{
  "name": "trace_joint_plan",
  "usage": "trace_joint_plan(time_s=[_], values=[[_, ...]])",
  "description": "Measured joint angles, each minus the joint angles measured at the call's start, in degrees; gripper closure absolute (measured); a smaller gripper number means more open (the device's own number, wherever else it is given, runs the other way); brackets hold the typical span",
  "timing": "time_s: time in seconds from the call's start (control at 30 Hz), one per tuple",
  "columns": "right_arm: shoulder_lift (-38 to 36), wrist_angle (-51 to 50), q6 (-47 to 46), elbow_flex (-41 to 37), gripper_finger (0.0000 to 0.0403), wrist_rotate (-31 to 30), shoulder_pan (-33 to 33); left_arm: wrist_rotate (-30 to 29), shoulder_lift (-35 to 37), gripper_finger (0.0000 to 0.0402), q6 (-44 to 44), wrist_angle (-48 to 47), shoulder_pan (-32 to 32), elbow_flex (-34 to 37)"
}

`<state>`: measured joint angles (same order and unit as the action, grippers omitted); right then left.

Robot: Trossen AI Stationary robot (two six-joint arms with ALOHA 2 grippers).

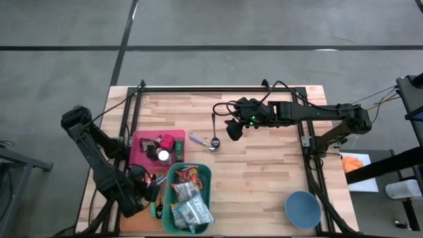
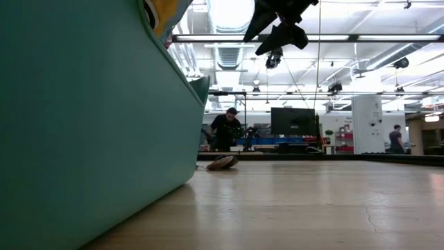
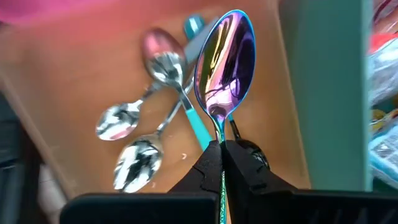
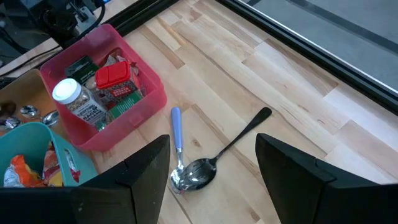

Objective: Pick & Place Food Item
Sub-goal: Put the blue spoon into the orange bin, then put the light purple spoon into the orange bin

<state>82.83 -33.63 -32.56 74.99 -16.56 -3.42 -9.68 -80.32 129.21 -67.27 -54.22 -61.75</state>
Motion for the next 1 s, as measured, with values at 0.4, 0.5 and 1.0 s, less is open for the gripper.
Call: trace_joint_plan(time_s=[0.4, 0.5, 1.0], values=[[0.0, 0.0, 0.0, 0.0, 0.017, 0.0, 0.0, -4.8, 0.4, 0.0399, 0.2, 17.7, -0.1, 12.6], [0.0, 0.0, 0.0, 0.0, 0.017, 0.0, 0.0, -4.9, 0.5, 0.0389, 0.0, 17.7, -0.1, 13.5], [0.0, 0.0, 0.0, 0.0, 0.017, 0.0, 0.0, -5.1, 0.6, 0.0265, -0.2, 18.6, -0.1, 14.5]])
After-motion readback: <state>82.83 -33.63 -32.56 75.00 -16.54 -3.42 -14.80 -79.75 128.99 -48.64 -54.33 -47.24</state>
